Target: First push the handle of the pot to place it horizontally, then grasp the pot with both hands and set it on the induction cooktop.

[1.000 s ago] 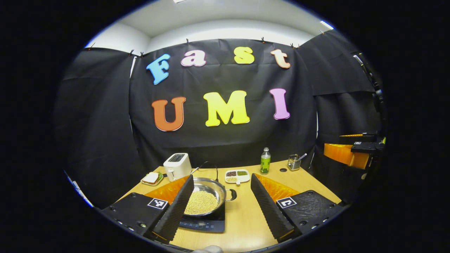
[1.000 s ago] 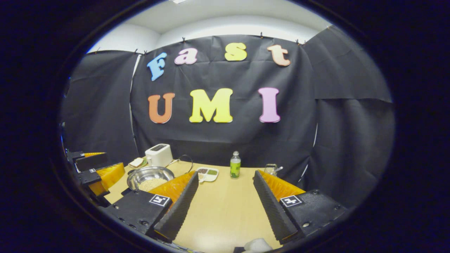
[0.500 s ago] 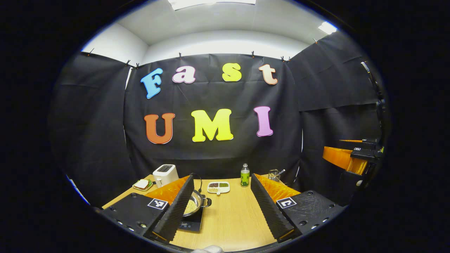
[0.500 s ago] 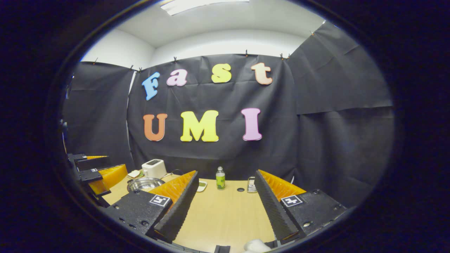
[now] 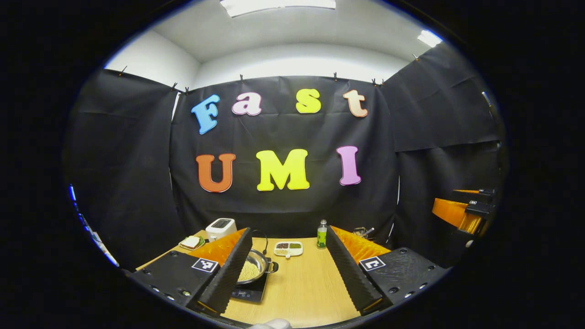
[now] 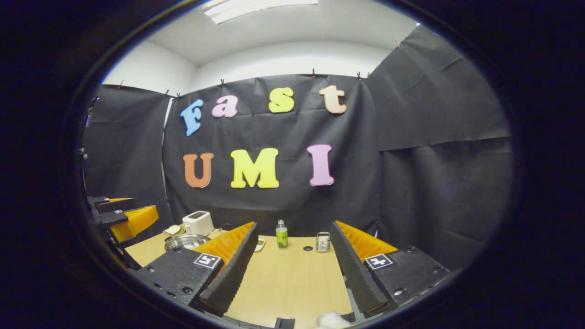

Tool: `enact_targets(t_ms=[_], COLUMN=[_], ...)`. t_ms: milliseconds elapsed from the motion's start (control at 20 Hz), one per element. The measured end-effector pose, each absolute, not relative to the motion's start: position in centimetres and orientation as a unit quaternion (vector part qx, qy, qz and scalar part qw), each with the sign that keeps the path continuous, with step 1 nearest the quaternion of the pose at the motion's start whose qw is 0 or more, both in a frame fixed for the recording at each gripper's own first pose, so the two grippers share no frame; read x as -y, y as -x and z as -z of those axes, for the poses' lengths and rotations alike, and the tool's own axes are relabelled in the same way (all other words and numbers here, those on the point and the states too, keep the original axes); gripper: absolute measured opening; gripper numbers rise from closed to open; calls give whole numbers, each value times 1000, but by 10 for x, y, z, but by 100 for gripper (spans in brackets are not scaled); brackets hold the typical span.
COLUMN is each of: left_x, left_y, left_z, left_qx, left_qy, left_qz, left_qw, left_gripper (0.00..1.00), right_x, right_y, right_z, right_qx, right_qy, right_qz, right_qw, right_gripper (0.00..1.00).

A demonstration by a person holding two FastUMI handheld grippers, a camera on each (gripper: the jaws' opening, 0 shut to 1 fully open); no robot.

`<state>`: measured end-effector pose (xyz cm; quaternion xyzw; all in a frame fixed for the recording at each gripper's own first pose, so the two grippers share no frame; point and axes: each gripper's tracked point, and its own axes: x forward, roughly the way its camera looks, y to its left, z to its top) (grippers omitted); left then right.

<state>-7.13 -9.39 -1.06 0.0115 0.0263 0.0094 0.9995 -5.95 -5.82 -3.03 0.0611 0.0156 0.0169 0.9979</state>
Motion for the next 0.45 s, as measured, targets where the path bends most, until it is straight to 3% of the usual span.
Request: enact_targets(t_ms=[450], left_x=[91], left_y=[76], left_z=[-3], left_qx=[-20], left_qy=[-10], left_qz=[-8], left_qw=[1000], left_gripper=[96], right_x=[66], right_y=[65], right_z=[25], right_qx=[-19], right_qy=[-65], right_qz=[-11], right_qw=[998], right_gripper=[99])
